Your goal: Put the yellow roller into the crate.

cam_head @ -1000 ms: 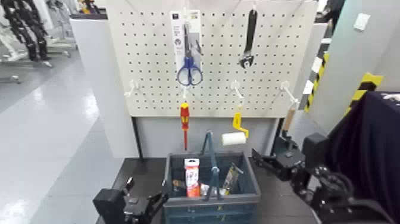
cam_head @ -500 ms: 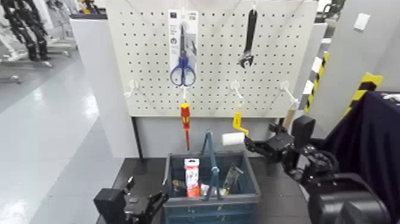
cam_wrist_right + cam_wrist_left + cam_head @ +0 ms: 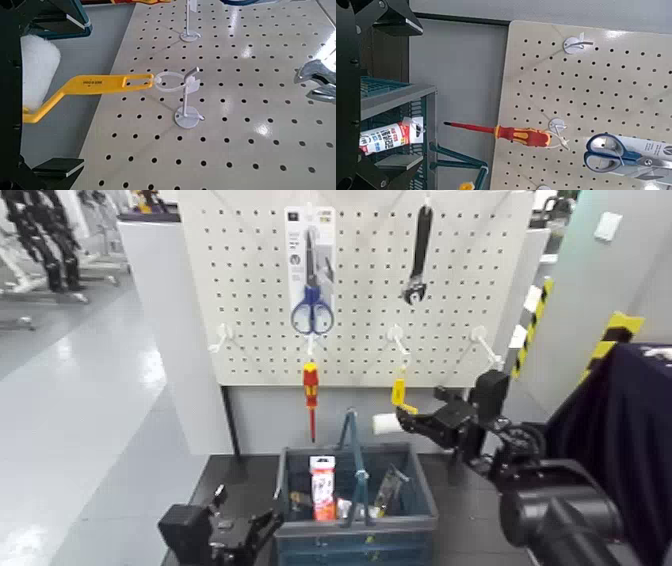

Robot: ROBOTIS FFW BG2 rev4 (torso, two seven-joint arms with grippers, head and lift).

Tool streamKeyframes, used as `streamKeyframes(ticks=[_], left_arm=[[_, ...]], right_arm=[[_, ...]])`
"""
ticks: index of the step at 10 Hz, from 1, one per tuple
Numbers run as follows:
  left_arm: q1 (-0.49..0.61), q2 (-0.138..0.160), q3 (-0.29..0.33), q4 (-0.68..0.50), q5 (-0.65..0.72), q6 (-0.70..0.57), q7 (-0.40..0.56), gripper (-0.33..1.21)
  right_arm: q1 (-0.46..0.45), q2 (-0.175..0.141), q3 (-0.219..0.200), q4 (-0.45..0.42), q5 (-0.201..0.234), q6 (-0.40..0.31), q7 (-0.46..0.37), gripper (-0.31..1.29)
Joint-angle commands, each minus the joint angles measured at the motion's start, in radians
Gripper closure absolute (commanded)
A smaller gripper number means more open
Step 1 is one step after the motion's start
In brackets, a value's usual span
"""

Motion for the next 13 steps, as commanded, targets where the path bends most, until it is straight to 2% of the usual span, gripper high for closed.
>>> streamKeyframes(ticks=[1, 5, 7, 8, 9, 10, 12, 13], left_arm=[[-0.007, 0.003, -0.006, 0.004, 0.001, -0.001, 0.000, 0.17], [-0.016, 0.007, -0.013, 0.007, 0.001, -0.007, 0.000, 0.17], [-0.019, 0.009, -0.016, 0.009, 0.001, -0.010, 0.000, 0.17], [-0.019, 0.009, -0.016, 0.009, 0.001, -0.010, 0.000, 0.17], [-0.019, 0.009, -0.016, 0.009, 0.001, -0.010, 0.000, 0.17], [-0.017, 0.009, -0.015, 0.009, 0.002, -0.010, 0.000, 0.17], [-0.016, 0.009, -0.013, 0.009, 0.002, -0.010, 0.000, 0.17], [-0.014, 0.009, -0.013, 0.009, 0.002, -0.010, 0.000, 0.17]], right_arm=[[-0.072, 0.018, 0.015, 0.132, -0.004, -0.049, 0.034, 0.11], [-0.167, 0.035, 0.032, 0.284, -0.019, -0.106, 0.097, 0.11], [-0.187, 0.045, 0.032, 0.321, -0.019, -0.122, 0.108, 0.12], [-0.194, 0.048, 0.032, 0.328, -0.017, -0.122, 0.108, 0.23], [-0.194, 0.048, 0.032, 0.330, -0.014, -0.123, 0.108, 0.57], [-0.192, 0.050, 0.031, 0.327, -0.013, -0.126, 0.105, 0.99], [-0.187, 0.050, 0.024, 0.319, -0.013, -0.125, 0.102, 1.19], [-0.184, 0.050, 0.021, 0.313, -0.011, -0.123, 0.100, 1.19]])
